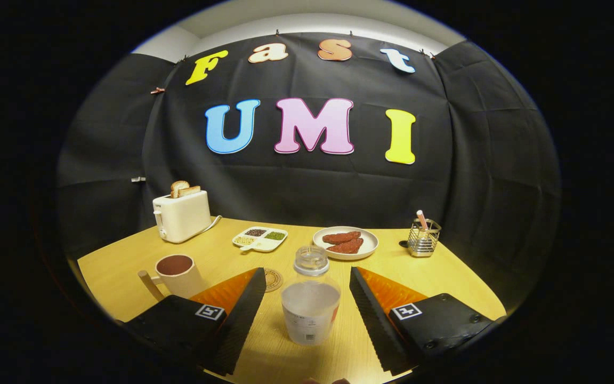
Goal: Take the bottle from table, then pour the juice into the cup, finally place the bottle on the coaster
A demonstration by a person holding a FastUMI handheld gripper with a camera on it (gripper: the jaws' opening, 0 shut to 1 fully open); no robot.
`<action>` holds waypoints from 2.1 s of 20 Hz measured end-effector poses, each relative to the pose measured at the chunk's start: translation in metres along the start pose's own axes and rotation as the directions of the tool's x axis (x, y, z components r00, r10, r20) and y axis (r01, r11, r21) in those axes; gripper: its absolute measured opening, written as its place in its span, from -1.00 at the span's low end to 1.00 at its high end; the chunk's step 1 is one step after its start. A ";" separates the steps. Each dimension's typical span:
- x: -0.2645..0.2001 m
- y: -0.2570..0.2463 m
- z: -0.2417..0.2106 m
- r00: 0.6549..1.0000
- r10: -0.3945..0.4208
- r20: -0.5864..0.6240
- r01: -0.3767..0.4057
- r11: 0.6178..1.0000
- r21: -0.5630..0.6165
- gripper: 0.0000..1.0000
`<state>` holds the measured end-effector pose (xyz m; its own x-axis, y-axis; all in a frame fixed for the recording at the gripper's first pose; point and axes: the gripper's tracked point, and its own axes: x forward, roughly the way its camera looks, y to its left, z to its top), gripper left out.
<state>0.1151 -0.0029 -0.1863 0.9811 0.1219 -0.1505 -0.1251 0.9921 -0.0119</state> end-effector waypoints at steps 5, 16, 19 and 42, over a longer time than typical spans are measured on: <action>0.014 0.000 -0.019 1.000 -0.003 -0.027 0.003 1.000 0.006 0.95; 0.027 -0.007 -0.037 0.997 -0.021 -0.074 0.025 0.999 0.045 0.63; 0.032 -0.009 -0.040 0.996 -0.023 -0.085 0.028 0.998 0.063 0.60; 0.051 0.049 0.014 0.980 0.068 -0.189 -0.151 0.870 -0.470 0.43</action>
<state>0.1616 0.0526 -0.1810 0.9247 0.1814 -0.3347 -0.3265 0.8300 -0.4521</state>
